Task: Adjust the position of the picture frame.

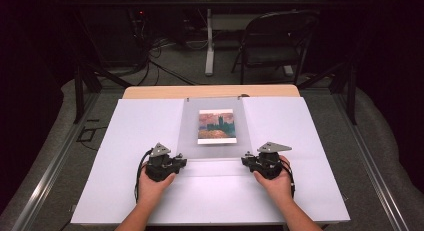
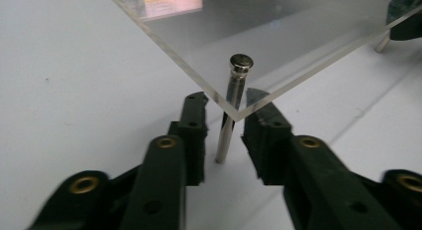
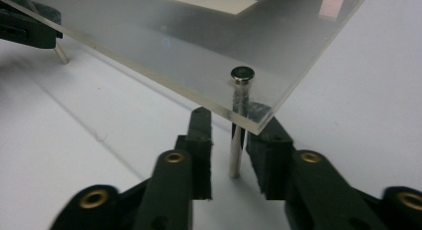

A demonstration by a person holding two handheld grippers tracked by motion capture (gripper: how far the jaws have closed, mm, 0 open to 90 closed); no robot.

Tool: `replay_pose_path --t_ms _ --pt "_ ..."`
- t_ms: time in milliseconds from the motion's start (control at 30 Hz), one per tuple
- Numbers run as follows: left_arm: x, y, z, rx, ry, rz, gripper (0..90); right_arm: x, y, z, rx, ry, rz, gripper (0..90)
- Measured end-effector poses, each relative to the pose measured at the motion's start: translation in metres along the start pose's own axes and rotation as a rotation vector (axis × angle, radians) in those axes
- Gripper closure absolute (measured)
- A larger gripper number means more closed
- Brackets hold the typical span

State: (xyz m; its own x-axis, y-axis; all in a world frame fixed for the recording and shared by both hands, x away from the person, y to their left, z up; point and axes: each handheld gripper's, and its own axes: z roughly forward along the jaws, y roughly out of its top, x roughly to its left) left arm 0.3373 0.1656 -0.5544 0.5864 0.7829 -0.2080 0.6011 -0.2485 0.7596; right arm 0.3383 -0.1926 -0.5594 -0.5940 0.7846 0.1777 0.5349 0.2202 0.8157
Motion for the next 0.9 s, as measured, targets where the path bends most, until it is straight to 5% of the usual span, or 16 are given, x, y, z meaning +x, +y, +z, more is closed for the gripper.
replay_pose_path --t_ms 333,900 --pt "-0.005 -0.007 -0.011 -0.010 0.006 0.017 44.5 0.008 -0.002 -0.012 0.037 -0.040 -0.055 47.2" --pt "-0.002 -0.019 -0.045 -0.040 -0.011 0.007 41.6 0.012 -0.015 -0.051 0.014 -0.071 -0.083 42.1"
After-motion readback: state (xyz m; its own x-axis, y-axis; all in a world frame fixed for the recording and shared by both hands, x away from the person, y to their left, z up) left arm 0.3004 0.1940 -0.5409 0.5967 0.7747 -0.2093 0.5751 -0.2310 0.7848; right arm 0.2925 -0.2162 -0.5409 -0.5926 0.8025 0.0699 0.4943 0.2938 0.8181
